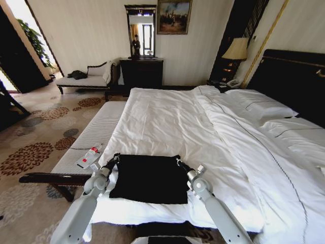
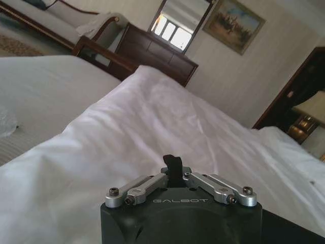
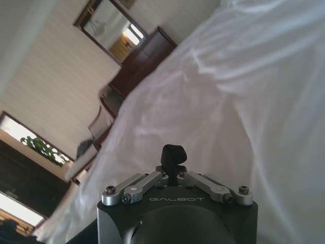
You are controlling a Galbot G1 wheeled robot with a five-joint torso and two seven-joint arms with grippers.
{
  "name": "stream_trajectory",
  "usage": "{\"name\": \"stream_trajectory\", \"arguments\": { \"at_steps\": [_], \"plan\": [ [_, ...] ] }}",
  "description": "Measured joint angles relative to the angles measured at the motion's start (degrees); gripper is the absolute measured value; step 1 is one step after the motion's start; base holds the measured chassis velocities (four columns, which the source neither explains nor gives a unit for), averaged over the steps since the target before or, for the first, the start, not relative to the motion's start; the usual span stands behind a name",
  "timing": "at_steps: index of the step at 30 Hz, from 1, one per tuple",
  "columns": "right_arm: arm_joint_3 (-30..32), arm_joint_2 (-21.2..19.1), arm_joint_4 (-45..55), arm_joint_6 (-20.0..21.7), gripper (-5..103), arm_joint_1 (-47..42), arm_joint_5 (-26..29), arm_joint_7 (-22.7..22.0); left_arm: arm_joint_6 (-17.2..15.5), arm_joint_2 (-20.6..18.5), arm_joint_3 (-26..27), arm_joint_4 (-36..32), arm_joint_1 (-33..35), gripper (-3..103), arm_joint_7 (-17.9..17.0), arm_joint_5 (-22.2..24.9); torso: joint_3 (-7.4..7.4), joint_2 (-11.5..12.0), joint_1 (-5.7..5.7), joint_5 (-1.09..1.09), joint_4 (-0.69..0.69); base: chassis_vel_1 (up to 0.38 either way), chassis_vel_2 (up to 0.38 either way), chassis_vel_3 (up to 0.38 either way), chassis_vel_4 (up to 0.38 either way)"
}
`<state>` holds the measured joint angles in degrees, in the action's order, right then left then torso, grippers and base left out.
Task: Fold the clothes on the bed.
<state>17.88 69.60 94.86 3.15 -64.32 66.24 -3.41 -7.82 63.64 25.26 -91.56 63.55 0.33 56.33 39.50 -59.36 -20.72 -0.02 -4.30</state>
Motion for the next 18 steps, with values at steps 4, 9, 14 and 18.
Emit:
{"name": "stream_trajectory", "arguments": {
  "at_steps": [4, 9, 14, 18],
  "plan": [
    [4.7, -0.2, 6.4, -5.5, 2, -3.6, -0.1, 4.4, 1.0, 0.6, 2.3, -6.8, 2.0, 1, 0.9, 1.4, 0.00, 0.0, 0.00, -0.03, -0.06, 0.000, 0.000, 0.000, 0.000],
    [10.4, -0.7, 14.8, -9.7, 2, -9.1, 1.3, 8.3, 2.3, 1.1, 5.5, -16.0, 4.5, 1, 1.7, 3.0, -0.01, 0.0, 0.02, 0.00, -0.02, 0.000, 0.000, 0.000, 0.000],
    [17.2, -1.0, 25.5, -11.9, 2, -13.7, 0.3, 10.7, 3.2, 0.2, 9.2, -24.5, 6.4, 1, 2.5, 4.1, -0.01, 0.0, 0.01, -0.01, 0.00, 0.000, 0.000, 0.000, 0.000],
    [20.5, -2.8, 33.0, -12.0, 2, -15.0, 0.8, 8.8, 2.8, -1.3, 11.5, -31.4, 7.2, 1, 2.4, 5.5, -0.01, 0.0, 0.01, 0.00, -0.03, 0.000, 0.000, 0.000, 0.000]
  ]
}}
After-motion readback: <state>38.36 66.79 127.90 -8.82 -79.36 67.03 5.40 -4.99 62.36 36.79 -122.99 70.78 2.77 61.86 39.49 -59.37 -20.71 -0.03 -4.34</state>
